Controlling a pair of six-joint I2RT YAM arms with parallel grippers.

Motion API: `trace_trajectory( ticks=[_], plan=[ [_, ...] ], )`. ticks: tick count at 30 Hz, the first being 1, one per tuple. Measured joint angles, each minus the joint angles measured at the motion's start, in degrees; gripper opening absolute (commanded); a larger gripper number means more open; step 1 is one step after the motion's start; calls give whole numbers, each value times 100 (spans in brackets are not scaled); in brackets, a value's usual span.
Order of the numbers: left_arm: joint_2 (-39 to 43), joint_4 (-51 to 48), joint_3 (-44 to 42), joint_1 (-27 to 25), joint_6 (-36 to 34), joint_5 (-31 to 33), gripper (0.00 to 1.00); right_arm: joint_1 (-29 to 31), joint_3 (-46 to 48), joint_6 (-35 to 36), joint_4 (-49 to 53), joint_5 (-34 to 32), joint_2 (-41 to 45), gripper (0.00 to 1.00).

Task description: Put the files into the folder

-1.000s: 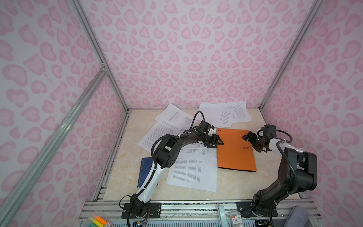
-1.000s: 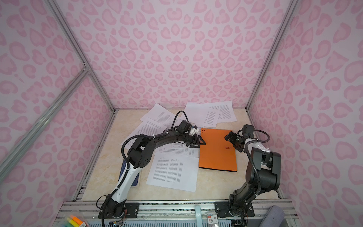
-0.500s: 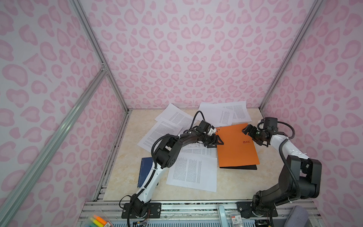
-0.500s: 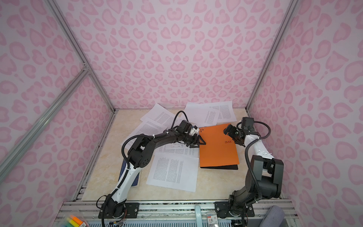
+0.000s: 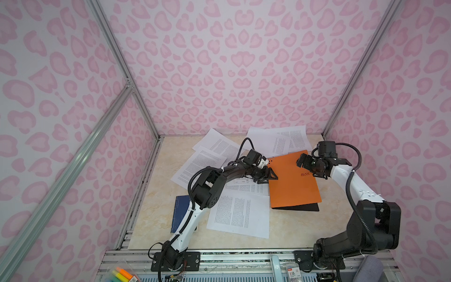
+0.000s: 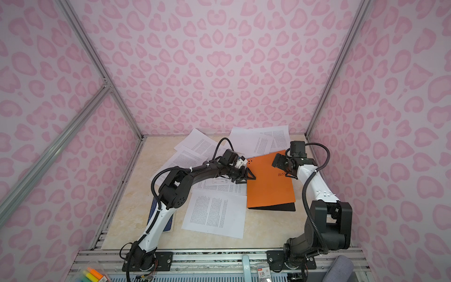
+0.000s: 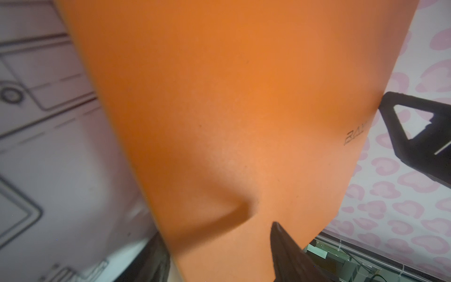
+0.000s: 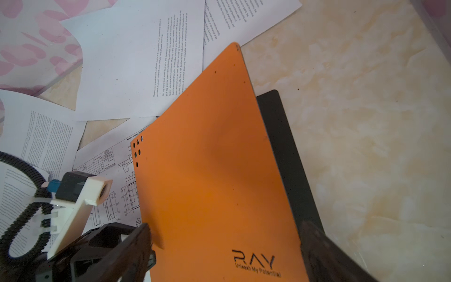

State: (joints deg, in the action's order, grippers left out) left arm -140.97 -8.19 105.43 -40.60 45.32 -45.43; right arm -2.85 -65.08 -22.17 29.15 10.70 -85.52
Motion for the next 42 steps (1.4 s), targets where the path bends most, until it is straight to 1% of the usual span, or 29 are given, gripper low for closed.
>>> trace_trajectory(
  ticks=[3,10,12,17,25,28,33,38,42],
  plan=[
    [4,28,-17,4,2,-13,66,63,0,33,142,-223,-48,94],
    [63,160,-125,13,66,-22,66,474,0,151,289,-1088,-262,93],
    [85,111,-122,20,70,4,66,590,0,157,337,-1244,-275,93],
    [170,-31,-122,28,151,136,65,592,114,98,229,-1134,-278,93],
    [221,-166,-138,42,149,240,65,286,498,-153,-179,-608,-286,92],
    [289,-251,-181,68,149,308,65,170,629,-308,-413,-284,-269,92],
    [297,-284,-192,116,146,328,65,4,684,-553,-758,350,0,93],
    [304,-284,-221,162,153,236,66,-146,883,-802,-1480,1239,424,96],
    [304,-289,-232,201,190,164,66,-221,1377,-1132,-2531,1945,715,97]
  ],
)
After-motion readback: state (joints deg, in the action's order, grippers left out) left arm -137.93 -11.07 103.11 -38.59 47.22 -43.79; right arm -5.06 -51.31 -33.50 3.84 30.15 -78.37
